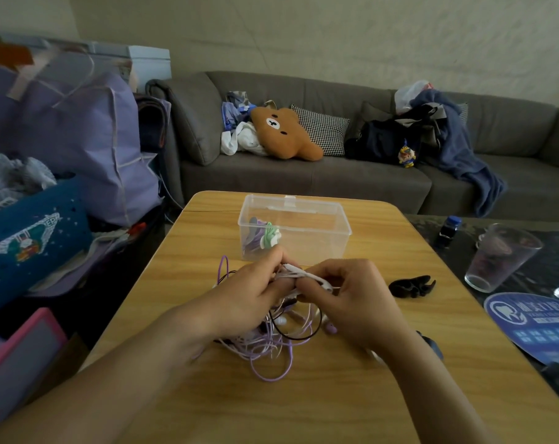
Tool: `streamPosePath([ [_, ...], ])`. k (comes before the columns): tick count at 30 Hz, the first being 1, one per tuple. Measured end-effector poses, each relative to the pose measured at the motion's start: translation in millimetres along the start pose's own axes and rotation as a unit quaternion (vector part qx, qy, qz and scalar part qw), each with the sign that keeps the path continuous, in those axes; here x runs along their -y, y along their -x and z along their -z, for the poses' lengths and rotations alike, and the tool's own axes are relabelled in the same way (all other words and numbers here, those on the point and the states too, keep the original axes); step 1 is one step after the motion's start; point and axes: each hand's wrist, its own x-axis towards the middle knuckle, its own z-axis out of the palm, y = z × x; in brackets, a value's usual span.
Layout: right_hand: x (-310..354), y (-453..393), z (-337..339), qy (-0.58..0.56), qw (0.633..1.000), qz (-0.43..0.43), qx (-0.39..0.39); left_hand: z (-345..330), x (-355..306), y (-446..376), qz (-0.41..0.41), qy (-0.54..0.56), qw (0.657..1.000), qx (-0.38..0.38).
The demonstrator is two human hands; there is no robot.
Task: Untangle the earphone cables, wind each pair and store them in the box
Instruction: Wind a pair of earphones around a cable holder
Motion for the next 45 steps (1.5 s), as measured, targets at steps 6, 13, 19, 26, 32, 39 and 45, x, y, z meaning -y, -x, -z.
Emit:
streamPosePath([
  [6,-3,-3,7,-0.03,0.998,-0.042,0.037,3,3,-3,-0.005,0.027,1.0,0.006],
  [13,-5,-3,8,-0.039,0.996,-0.044,0.06,-2,3,-6,0.002,0.035,0.998,-0.045],
  [19,4,-1,8,-0.059,0.997,-0.053,0.026,-9,-1,-8,0.003,0.034,0.995,-0.098],
  [26,3,-3,6,-0.078,0.995,-0.061,-0.005,-13,-3,-11,0.0,0.064,0.988,-0.138],
  [32,-2,-3,6,-0.088,0.992,-0.09,0.021,-17,-3,-13,0.029,0.083,0.98,-0.178],
  [39,-3,-2,0,-0.111,0.992,-0.054,-0.035,-17,-6,-11,0.077,0.142,0.959,-0.234],
  [45,9,-1,-25,-0.237,0.967,-0.064,-0.075,-21,-11,-17,0.117,0.205,0.902,-0.361],
])
